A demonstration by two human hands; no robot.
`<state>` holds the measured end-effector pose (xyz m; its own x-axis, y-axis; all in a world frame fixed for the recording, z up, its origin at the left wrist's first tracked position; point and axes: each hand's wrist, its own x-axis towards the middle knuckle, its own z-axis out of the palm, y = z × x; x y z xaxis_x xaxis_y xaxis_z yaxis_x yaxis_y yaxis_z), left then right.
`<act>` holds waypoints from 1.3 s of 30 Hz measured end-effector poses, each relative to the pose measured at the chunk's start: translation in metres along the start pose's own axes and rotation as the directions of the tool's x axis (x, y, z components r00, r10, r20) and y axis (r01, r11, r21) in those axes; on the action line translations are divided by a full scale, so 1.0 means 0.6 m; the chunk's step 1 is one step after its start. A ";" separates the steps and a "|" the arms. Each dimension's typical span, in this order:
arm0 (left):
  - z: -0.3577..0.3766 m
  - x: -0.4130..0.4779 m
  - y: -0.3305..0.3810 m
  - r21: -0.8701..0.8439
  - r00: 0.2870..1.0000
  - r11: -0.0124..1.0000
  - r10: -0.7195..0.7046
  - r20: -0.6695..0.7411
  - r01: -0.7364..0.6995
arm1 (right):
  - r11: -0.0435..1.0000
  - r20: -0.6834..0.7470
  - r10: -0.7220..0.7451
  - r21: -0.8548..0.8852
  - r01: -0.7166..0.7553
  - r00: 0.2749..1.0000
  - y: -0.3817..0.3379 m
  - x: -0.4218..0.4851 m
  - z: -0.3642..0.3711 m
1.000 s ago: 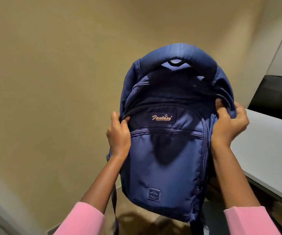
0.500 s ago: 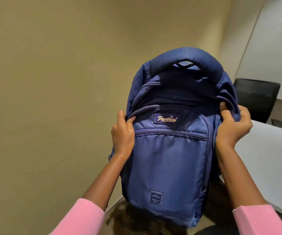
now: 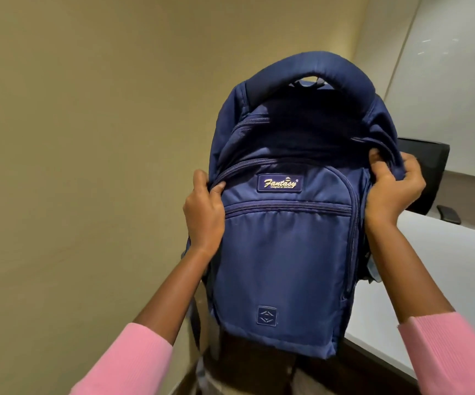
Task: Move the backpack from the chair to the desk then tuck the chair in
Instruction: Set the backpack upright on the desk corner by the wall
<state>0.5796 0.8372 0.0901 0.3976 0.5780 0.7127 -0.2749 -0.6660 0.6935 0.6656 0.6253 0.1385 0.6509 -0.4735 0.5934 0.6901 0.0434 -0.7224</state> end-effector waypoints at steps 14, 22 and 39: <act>0.190 0.123 -0.134 -0.077 0.993 0.997 0.013 0.116 -0.004 | 0.999 0.082 0.013 -0.048 -0.009 0.997 0.210 0.165 0.159; 0.277 0.130 -0.186 0.059 0.994 0.998 0.019 0.111 -0.026 | 0.994 0.231 0.104 -0.042 -0.097 0.967 0.351 0.246 0.225; 0.377 0.141 -0.267 0.335 0.997 0.941 -0.064 0.034 0.049 | 0.960 0.553 0.263 -0.070 -0.271 0.791 0.560 0.281 0.381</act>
<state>0.8550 0.8860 0.0154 0.4443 0.6028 0.6627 0.0536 -0.7563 0.6520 1.0798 0.7610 0.0770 0.8709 0.1236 0.4756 0.4646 0.1086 -0.8789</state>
